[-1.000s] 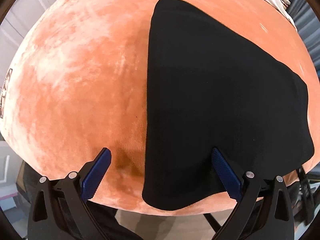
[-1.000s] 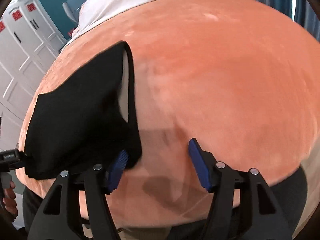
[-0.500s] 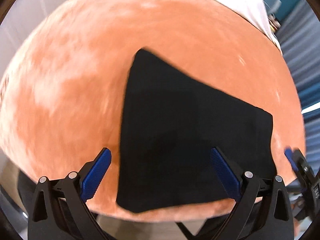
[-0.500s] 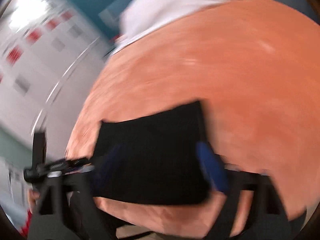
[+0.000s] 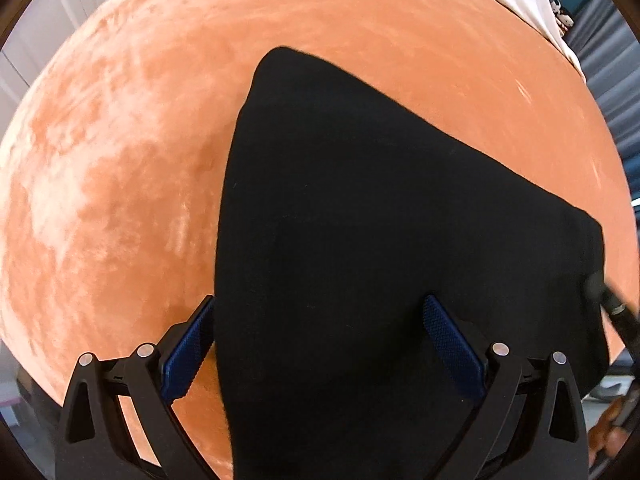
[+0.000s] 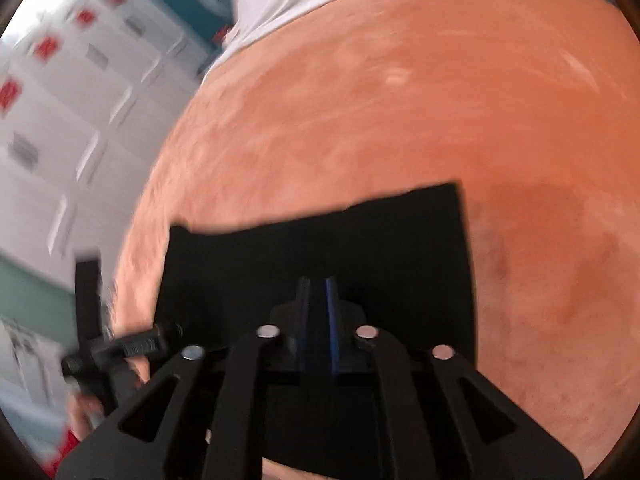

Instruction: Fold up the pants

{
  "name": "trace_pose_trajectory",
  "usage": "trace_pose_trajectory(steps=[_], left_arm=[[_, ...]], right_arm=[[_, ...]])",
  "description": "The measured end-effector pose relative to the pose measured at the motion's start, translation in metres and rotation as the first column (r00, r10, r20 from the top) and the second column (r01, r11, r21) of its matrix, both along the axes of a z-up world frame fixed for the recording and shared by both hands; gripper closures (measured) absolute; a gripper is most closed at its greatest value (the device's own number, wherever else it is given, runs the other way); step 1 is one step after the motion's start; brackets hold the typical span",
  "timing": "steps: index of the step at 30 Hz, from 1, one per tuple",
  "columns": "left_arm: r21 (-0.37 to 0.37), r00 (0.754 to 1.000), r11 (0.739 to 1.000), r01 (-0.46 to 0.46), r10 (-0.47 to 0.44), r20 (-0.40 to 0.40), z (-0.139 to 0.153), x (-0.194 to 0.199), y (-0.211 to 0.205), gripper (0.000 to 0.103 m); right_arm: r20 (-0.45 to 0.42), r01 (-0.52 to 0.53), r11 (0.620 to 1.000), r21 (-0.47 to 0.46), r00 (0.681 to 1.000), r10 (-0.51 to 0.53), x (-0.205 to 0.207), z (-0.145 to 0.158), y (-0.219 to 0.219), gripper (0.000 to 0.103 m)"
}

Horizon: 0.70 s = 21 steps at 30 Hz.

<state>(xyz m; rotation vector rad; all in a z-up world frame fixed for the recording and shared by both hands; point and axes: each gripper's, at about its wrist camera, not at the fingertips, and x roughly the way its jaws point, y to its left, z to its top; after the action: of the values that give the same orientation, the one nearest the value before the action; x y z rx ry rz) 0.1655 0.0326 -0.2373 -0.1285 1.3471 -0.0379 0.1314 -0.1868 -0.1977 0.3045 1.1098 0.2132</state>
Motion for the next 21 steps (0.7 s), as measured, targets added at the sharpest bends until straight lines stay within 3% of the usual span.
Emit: trace_pose_trajectory(steps=[2,4,5,6,7,11,13,15,16,19,20,21], left_arm=[[0.022,0.999,0.999,0.033,-0.033,-0.003,0.007,-0.001,-0.007,0.005],[0.075,0.997,0.995,0.07,-0.073,0.031,0.028,-0.017,0.001,0.006],[0.088,0.994,0.993,0.084,-0.089,0.055,0.037,-0.025,0.004,0.005],[0.074,0.991,0.992,0.102,-0.108,0.085,0.046,-0.036,0.01,0.005],[0.048,0.989,0.993,0.111,-0.115,0.091,0.053,-0.045,0.026,0.005],[-0.165,0.995,0.983,0.083,-0.089,-0.035,0.017,-0.068,0.063,0.005],[-0.292,0.996,0.956,0.011,-0.036,-0.081,-0.001,-0.073,0.076,0.005],[-0.307,0.998,0.952,-0.019,0.001,-0.06,-0.002,-0.075,0.079,0.005],[-0.298,0.999,0.954,-0.016,0.001,-0.05,-0.002,-0.074,0.077,0.005],[-0.251,0.998,0.968,-0.023,0.008,-0.059,-0.005,-0.06,0.072,0.005],[-0.237,0.999,0.971,-0.01,-0.003,-0.053,0.001,-0.056,0.068,0.021],[-0.256,0.999,0.966,0.028,-0.037,-0.031,0.009,-0.056,0.063,0.044]], right_arm=[[-0.009,0.039,0.997,0.068,0.999,-0.039,-0.009,-0.003,-0.017,0.094],[-0.003,0.095,0.993,0.065,0.995,-0.095,-0.025,0.014,-0.029,0.086],[0.012,0.12,0.991,0.059,0.993,-0.121,-0.036,0.022,-0.038,0.066],[0.02,0.15,0.986,0.068,0.988,-0.152,-0.047,0.026,-0.049,0.024],[0.02,0.166,0.983,0.076,0.986,-0.168,-0.055,0.026,-0.054,0.006],[-0.065,0.162,0.958,0.238,0.986,-0.151,-0.056,-0.007,-0.068,0.005],[-0.113,0.177,0.928,0.328,0.983,-0.148,-0.06,-0.024,-0.072,0.005],[-0.186,0.195,0.862,0.468,0.975,-0.119,-0.06,-0.053,-0.068,0.005],[-0.179,0.201,0.838,0.507,0.976,-0.125,-0.06,-0.059,-0.063,0.005],[-0.157,0.202,0.825,0.527,0.978,-0.14,-0.058,-0.061,-0.051,0.005],[-0.158,0.209,0.83,0.517,0.976,-0.147,-0.053,-0.058,-0.045,0.011],[-0.157,0.206,0.836,0.508,0.977,-0.145,-0.05,-0.053,-0.04,0.039]])
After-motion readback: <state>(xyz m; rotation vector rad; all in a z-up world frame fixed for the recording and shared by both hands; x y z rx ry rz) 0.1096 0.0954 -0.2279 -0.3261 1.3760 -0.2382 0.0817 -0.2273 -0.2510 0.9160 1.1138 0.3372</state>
